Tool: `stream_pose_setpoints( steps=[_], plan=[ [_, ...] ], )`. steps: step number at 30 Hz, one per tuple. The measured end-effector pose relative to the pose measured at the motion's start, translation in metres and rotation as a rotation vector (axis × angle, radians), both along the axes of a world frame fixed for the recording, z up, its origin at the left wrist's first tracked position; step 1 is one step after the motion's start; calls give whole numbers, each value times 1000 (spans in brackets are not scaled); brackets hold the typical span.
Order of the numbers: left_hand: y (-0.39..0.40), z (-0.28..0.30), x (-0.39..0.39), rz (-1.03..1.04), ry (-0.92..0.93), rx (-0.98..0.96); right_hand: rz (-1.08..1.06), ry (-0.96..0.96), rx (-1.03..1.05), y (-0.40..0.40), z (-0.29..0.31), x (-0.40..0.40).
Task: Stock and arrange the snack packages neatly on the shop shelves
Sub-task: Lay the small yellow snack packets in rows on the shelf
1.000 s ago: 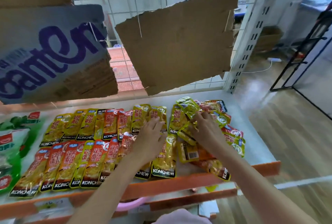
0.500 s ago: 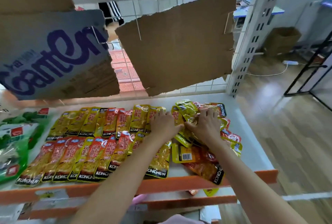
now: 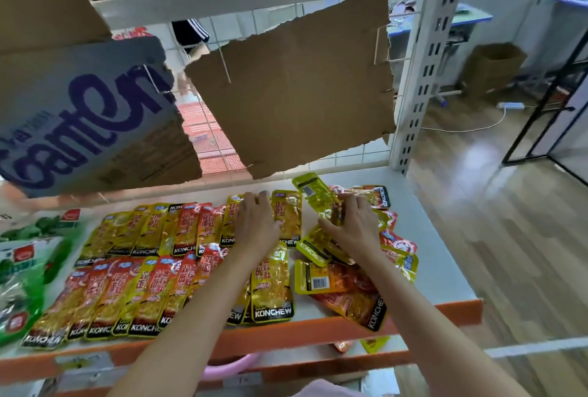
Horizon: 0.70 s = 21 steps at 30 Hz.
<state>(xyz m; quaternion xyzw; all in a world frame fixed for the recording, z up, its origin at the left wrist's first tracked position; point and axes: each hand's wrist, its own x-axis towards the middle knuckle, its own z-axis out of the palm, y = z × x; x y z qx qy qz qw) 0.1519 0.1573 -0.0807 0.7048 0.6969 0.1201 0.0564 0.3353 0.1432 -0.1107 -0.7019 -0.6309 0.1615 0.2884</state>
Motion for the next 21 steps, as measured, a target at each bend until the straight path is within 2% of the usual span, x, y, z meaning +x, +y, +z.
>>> stream_pose_setpoints(
  steps=[1,3,6,7,9,12,17,19,21],
  plan=[
    [-3,0,4,-35,-1,28,-2,43,12,0,1,0],
    [-11,-1,17,-138,-34,27,-14,249,33,-3,6,3],
    [-25,-10,42,-230,-66,-152,-39,638,82,-9,11,9],
    [-28,-13,49,-228,-69,-212,-71,686,104,-10,12,11],
    [-31,-14,56,-167,-142,-276,-109,662,117,-9,11,13],
    [-31,-3,57,-110,-377,-275,-89,527,56,-7,10,11],
    [-38,20,37,-7,-692,-109,-123,868,40,-10,15,18],
    [-45,29,26,31,-907,-89,-102,918,36,-13,19,19],
    [-54,38,16,66,-1258,-178,-51,886,26,-21,22,17]
  ],
)
